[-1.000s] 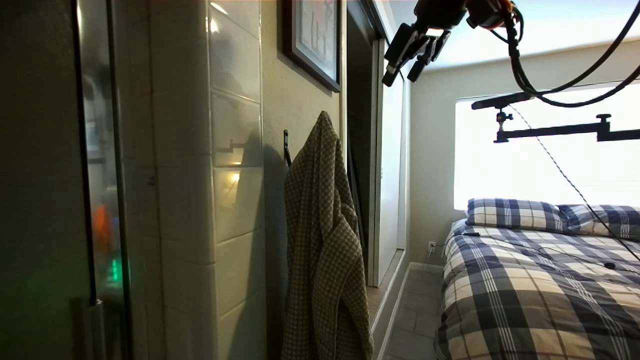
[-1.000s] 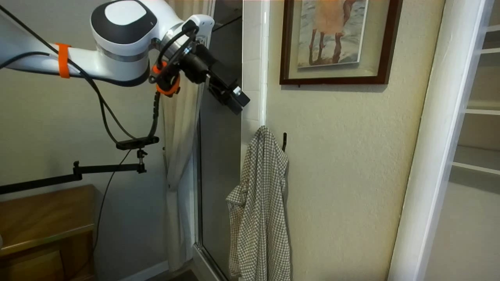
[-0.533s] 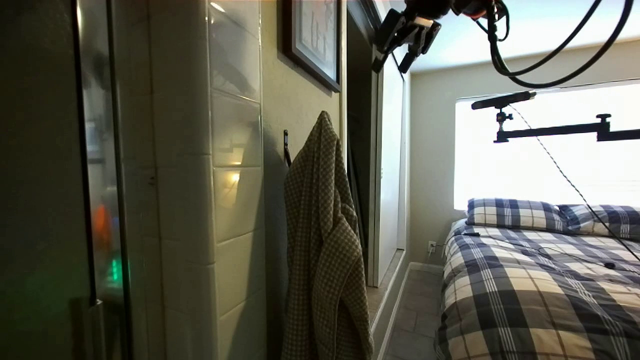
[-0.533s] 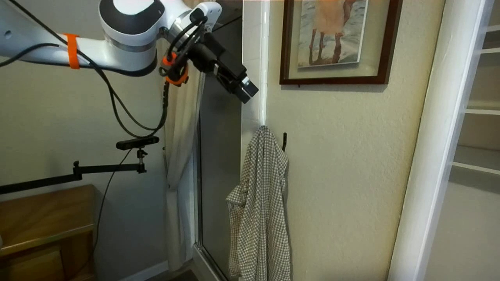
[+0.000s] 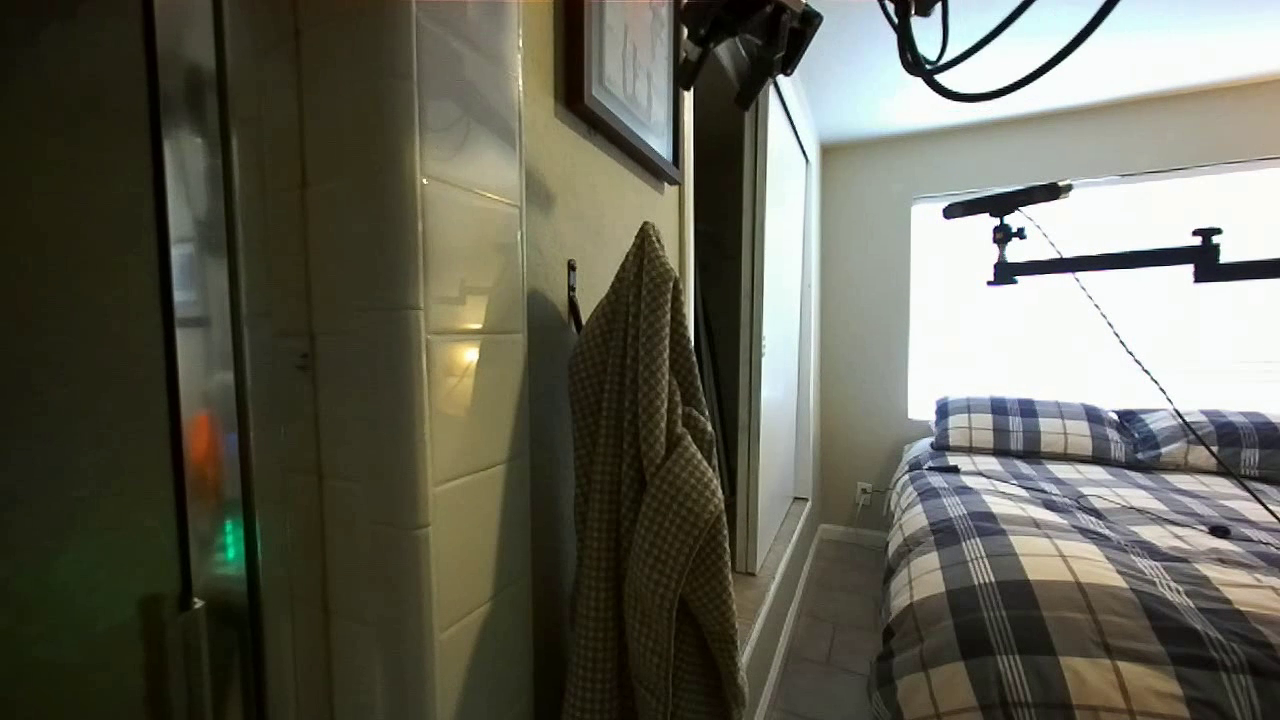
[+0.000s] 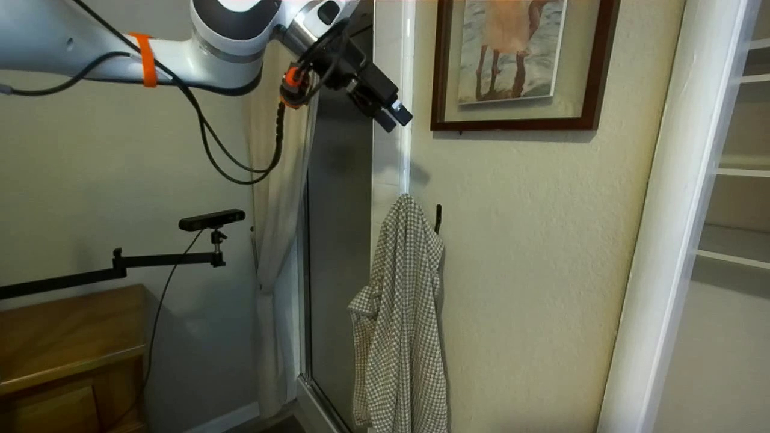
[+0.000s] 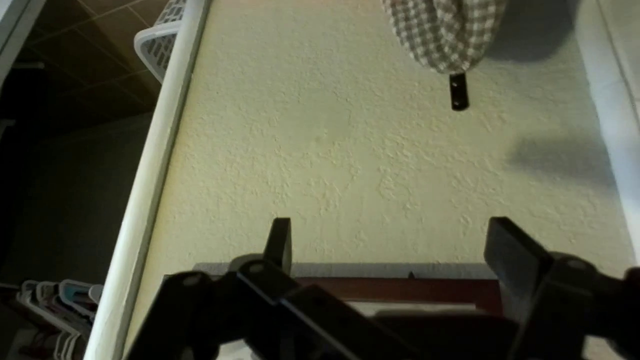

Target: Straighten the portrait on the wall

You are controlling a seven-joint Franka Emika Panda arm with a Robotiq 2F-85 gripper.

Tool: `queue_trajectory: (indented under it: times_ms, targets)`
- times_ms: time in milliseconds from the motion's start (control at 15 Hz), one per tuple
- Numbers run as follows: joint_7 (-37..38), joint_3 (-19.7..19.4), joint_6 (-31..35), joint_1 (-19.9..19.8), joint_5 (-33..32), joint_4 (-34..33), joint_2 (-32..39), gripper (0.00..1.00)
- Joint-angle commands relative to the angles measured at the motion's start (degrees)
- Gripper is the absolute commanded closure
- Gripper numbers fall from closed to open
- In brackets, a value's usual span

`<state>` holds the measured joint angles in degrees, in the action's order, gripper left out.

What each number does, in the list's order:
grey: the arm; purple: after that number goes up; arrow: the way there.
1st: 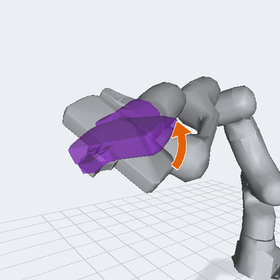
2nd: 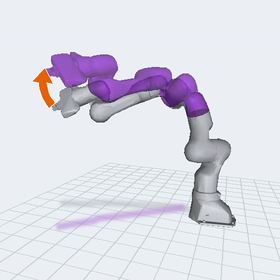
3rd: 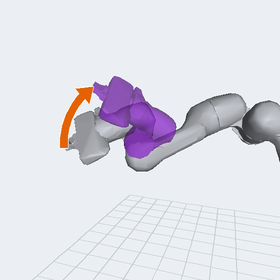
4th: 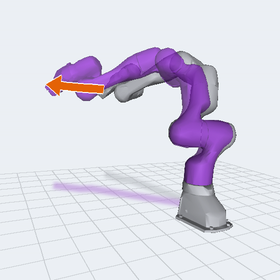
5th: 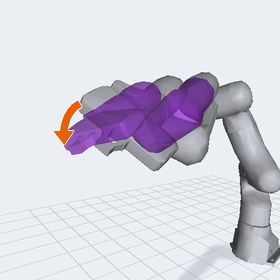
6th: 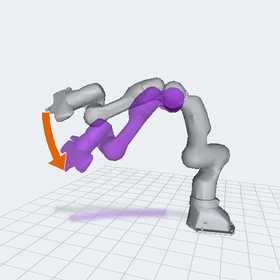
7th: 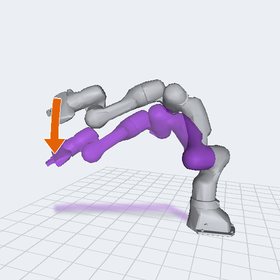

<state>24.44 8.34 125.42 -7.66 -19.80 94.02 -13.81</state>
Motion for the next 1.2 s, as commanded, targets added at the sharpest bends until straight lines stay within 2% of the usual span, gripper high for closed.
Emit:
queue_trajectory:
  times_ms: [0, 200, 533, 600, 1133]
  targets:
    - [2.7, -0.6, 0.4, 2.0, 1.4, -7.7, 5.7, 0.0]
    - [3.9, -1.3, 1.8, 3.2, 3.0, -10.6, 8.4, 0.0]
    - [8.2, -2.3, 5.9, 4.1, 1.9, -13.1, 11.8, 0.0]
    - [8.4, -1.1, 6.8, 2.7, 2.2, -12.9, 12.1, 0.0]
    - [14.1, -1.0, 11.8, 2.5, -0.1, -13.3, 15.2, 0.0]
